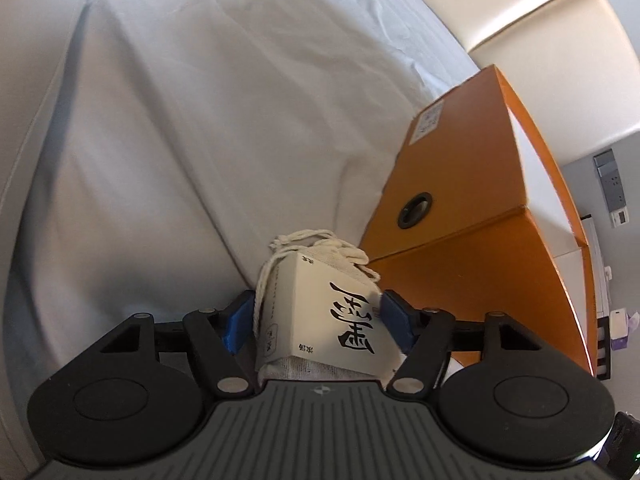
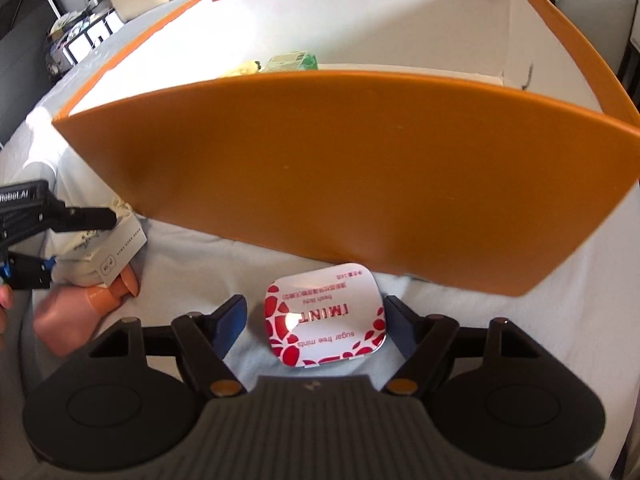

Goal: Organize rigid objects
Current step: 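Grasp the white calligraphy sachet with the left tool while the right tool grasps the IMINT tin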

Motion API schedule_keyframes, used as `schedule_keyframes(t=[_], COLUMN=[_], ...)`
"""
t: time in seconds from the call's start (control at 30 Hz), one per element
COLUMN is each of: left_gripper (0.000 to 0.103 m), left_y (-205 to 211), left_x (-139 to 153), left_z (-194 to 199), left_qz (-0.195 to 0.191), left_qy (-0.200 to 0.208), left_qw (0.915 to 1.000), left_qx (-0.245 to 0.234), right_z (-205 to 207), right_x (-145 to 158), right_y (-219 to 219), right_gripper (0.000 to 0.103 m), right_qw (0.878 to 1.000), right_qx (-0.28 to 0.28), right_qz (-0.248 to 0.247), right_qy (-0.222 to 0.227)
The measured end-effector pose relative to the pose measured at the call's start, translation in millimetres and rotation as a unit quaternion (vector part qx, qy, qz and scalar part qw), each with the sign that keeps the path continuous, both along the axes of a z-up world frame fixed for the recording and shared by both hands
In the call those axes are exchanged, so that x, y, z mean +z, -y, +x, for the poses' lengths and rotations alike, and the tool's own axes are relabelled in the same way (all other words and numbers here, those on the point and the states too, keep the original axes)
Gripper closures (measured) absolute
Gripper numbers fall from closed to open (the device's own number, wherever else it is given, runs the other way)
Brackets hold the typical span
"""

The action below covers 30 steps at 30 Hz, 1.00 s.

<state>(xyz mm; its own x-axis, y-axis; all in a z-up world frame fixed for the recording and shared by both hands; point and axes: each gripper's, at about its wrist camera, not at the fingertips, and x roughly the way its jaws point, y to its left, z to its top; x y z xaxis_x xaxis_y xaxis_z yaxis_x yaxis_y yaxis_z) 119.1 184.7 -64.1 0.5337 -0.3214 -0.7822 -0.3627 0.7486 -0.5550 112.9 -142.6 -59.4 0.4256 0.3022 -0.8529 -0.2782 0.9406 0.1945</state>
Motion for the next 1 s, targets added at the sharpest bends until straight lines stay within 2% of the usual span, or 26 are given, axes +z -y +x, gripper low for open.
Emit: schedule_keyframes(t=[0.1, 0.13, 0.23, 0.33, 0.43, 0.53, 0.63, 0.77, 1.0], left_gripper=[0.033, 0.04, 0.052, 0.058, 0.067, 0.068, 0.072, 0.072, 0.072], left_y=[3, 4, 13, 23, 31, 40, 48, 57, 67], left_x=[4, 6, 19, 32, 39, 45, 48, 60, 86], left_z=[-1, -2, -9, -18, -21, -27, -29, -33, -48], left_qz=[-0.003, 0.003, 0.027, 0.052, 0.048, 0.068, 0.065, 0.074, 0.061], left_qy=[0.002, 0.005, 0.026, 0.043, 0.057, 0.063, 0.069, 0.084, 0.117], left_qw=[1.0, 1.0, 0.9991, 0.9971, 0.9961, 0.994, 0.9932, 0.99, 0.9868], left_qx=[-0.005, -0.006, -0.019, -0.034, -0.048, -0.059, -0.067, -0.086, -0.094], right_z=[-4, -5, -6, -7, -9, -13, -17, -22, -35], right_x=[0, 0, 1, 3, 5, 7, 13, 22, 46], right_y=[-5, -5, -4, -3, -3, -1, -1, 1, 0], right_gripper=[0.04, 0.04, 0.04, 0.041, 0.041, 0.041, 0.041, 0.041, 0.041], right_qw=[0.999, 0.999, 0.999, 0.999, 0.999, 0.999, 0.999, 0.999, 0.997], right_qx=[0.016, 0.022, 0.029, 0.027, 0.028, 0.029, 0.026, 0.022, 0.035], right_qz=[-0.027, -0.032, -0.032, -0.026, -0.017, -0.012, -0.01, -0.002, 0.017], right_qy=[0.016, 0.02, 0.024, 0.024, 0.02, 0.019, 0.022, 0.033, 0.06])
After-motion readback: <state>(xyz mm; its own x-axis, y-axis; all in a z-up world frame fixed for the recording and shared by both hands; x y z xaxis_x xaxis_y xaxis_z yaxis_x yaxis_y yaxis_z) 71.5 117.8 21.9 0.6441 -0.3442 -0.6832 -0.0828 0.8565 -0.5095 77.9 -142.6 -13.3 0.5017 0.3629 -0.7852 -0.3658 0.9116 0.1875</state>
